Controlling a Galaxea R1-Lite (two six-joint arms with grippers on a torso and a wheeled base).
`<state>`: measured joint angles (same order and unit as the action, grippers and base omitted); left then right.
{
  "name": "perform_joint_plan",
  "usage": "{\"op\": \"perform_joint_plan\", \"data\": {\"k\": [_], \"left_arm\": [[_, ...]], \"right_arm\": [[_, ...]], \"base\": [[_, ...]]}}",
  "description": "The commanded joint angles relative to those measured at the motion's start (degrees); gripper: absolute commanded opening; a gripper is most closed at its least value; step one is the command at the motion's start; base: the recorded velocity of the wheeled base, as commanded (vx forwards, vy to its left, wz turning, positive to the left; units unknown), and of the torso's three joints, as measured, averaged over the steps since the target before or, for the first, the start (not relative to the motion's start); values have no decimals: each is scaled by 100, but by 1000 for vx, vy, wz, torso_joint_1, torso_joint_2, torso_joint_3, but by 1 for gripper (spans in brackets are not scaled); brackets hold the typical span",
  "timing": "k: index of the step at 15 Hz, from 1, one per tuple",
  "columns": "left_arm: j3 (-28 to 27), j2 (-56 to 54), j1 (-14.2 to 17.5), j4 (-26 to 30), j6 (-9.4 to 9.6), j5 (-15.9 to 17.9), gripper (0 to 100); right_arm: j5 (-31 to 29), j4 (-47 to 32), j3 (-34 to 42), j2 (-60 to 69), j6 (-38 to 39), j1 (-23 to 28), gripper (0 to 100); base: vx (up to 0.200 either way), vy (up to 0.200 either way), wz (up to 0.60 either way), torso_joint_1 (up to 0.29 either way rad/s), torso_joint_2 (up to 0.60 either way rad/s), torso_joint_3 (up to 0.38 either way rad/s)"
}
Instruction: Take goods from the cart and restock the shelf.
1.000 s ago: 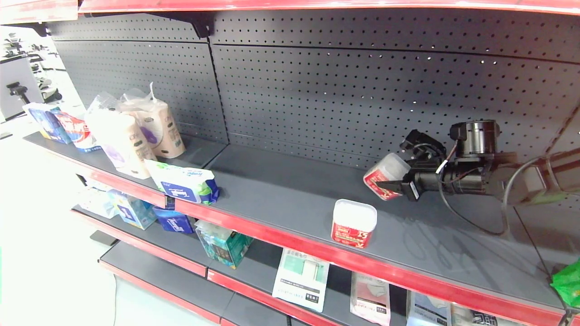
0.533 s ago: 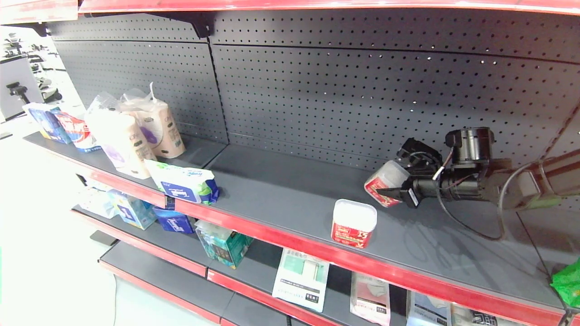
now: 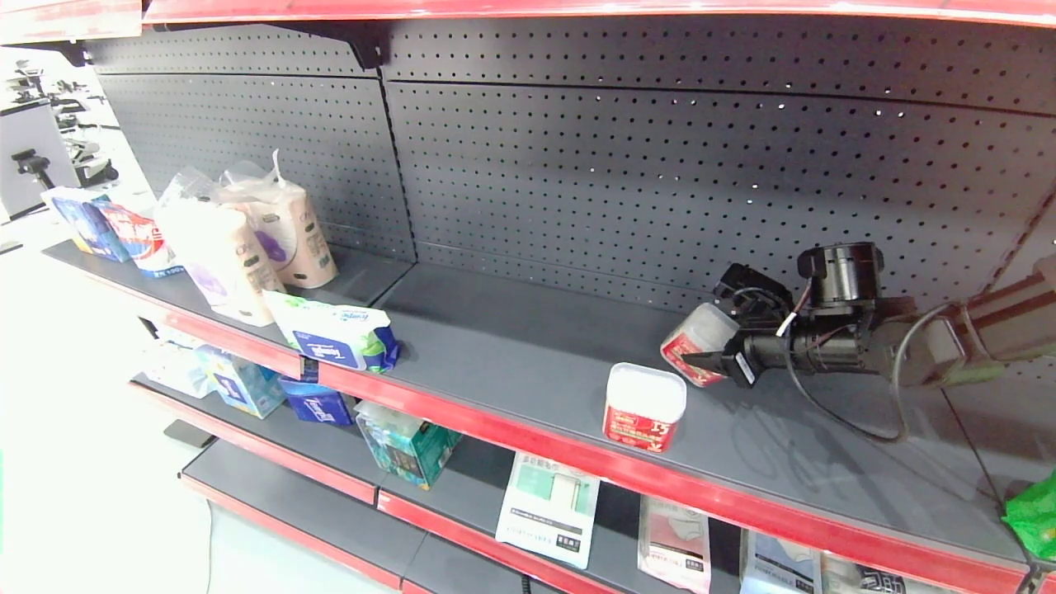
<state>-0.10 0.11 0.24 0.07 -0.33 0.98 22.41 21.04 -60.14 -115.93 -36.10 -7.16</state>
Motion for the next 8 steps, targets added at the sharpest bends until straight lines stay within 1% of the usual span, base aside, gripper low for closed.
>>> {"op": "perform_joint_plan", "data": {"k": [1, 3, 4, 8], "left_arm": [[1, -2, -7, 1, -2, -1, 100], [1, -2, -7, 1, -2, -1, 100], [1, -2, -7, 1, -2, -1, 100], [1, -2, 2, 1, -2, -1, 100]], "right_arm": [[-8, 5, 19, -17, -3, -49, 0], [-35, 5, 19, -35, -11, -93, 0], [-61, 5, 19, -35, -20, -111, 100], [-79, 5, 19, -17, -20, -198, 100]], "base": [[0, 0, 0, 0, 0, 0], [0, 0, 0, 0, 0, 0], [0, 0, 0, 0, 0, 0], [0, 0, 0, 0, 0, 0]]}}
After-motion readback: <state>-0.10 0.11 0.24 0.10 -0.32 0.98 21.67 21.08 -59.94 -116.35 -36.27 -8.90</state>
